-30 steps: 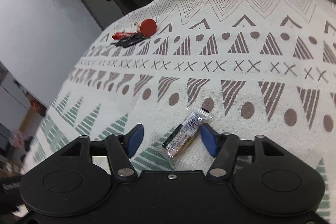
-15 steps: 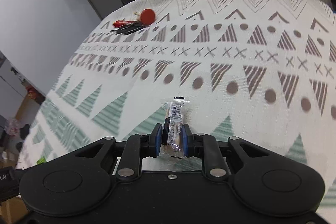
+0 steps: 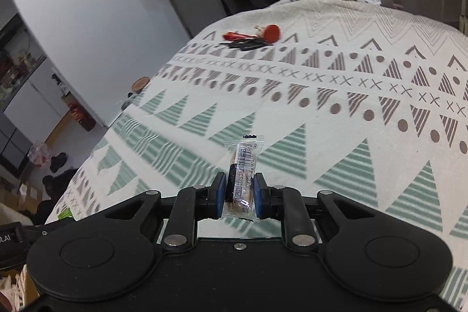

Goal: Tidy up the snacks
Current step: 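Carry the blue-green candy pack and clear-wrapped bar over the cardboard box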

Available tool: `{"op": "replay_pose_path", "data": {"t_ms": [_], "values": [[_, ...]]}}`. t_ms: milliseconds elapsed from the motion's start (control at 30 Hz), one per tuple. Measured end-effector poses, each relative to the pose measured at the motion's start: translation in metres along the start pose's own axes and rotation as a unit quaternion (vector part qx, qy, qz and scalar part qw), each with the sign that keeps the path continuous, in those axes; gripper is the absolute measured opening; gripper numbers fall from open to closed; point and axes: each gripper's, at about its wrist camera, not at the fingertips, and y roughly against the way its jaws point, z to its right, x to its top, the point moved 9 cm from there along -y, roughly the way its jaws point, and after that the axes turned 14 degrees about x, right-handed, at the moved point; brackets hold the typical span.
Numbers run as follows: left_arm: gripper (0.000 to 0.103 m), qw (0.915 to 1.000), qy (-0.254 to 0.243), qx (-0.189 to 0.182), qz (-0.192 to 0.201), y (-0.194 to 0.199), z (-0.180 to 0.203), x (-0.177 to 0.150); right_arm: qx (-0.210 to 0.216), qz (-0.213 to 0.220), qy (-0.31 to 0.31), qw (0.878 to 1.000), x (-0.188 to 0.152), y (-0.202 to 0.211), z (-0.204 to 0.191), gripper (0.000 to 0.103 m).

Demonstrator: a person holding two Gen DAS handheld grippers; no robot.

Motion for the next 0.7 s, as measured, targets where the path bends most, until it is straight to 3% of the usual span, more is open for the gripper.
{"op": "replay_pose_path", "data": {"t_ms": [700], "values": [[0.029, 0.9977, 0.052, 0.003, 0.044, 0.083, -0.108, -0.005, 0.031, 0.017, 0.070, 0.997, -0.039, 0.042, -0.111, 0.020]]}}
